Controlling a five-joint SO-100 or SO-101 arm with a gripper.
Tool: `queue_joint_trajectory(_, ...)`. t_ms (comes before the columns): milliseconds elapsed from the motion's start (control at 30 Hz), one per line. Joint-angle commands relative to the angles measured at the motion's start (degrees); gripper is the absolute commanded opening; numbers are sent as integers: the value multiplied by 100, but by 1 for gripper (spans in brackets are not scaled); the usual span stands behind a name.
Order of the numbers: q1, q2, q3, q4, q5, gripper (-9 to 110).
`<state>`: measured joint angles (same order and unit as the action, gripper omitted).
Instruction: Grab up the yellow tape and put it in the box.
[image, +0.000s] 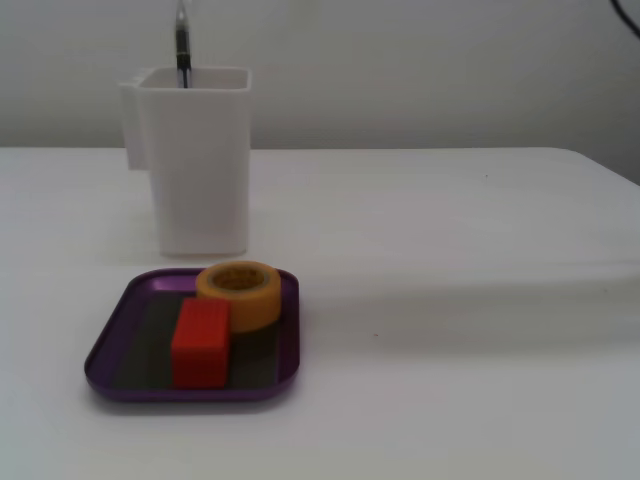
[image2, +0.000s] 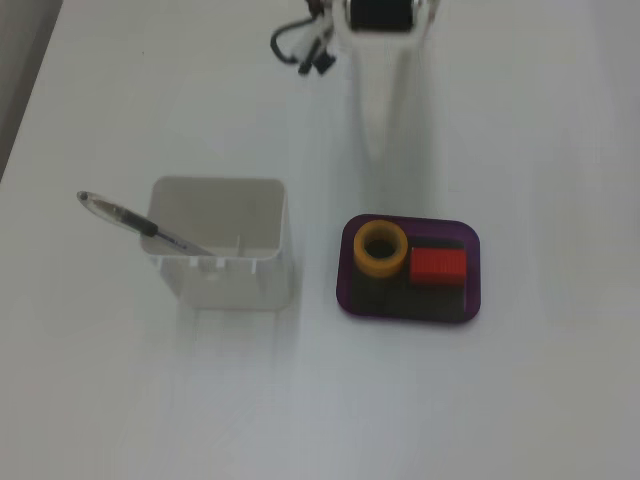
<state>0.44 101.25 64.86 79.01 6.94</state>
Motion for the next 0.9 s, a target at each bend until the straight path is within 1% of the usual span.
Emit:
queue_joint_trajectory(0,-35,1134,-316,536,-202,20)
queue_joint_trajectory(133,44,2065,-105,1046,-360,20)
queue_joint_trajectory(233,44,2777,422,1204,-360,20)
queue_joint_trajectory(367,44,3788,1679,1178,-352,20)
queue_joint_trajectory(533,44,5124,3718,1125,-352,20)
queue_joint_trajectory(867,53,8033,7805,-431,-369,20)
